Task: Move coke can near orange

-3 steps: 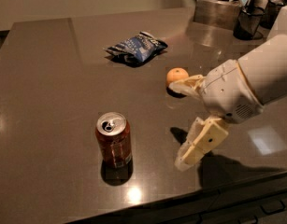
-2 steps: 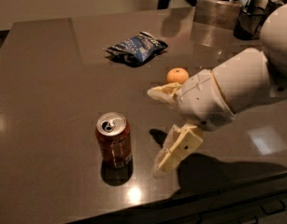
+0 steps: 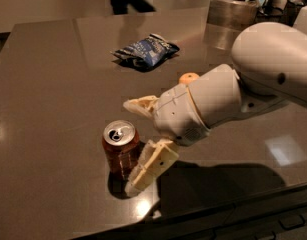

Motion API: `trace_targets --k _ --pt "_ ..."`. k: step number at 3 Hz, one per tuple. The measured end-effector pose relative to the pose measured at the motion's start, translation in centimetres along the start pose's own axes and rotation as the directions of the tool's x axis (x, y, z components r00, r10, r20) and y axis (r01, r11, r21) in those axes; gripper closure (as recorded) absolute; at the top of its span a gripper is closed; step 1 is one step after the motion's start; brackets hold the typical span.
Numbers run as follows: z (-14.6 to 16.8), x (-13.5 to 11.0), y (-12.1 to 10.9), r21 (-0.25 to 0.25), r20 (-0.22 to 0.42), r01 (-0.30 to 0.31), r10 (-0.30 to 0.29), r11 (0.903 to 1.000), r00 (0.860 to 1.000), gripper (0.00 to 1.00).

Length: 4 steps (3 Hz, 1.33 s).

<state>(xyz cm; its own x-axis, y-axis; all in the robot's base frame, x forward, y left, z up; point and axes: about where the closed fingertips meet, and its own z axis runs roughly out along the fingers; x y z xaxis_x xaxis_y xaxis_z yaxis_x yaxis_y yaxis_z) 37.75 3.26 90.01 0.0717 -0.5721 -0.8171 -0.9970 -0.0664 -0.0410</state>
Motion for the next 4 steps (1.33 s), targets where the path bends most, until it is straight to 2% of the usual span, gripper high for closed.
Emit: trace_targets --k 1,2,3,4 --pt "1.4 -1.1 -0.2 -0.020 0.039 0.015 -0.014 0.9997 0.999 0.03" --pt "1.6 -1.2 -0.5 -0.026 0.047 0.016 -0.015 0.9995 0.999 0.23" --pt "0.9 -1.2 -0.8 -0.025 0.045 0.015 -0.014 0.9996 0.999 0.47" --pt "-2.0 -1.3 -1.9 0.037 0.040 0.006 -0.008 0.9993 0.999 0.77"
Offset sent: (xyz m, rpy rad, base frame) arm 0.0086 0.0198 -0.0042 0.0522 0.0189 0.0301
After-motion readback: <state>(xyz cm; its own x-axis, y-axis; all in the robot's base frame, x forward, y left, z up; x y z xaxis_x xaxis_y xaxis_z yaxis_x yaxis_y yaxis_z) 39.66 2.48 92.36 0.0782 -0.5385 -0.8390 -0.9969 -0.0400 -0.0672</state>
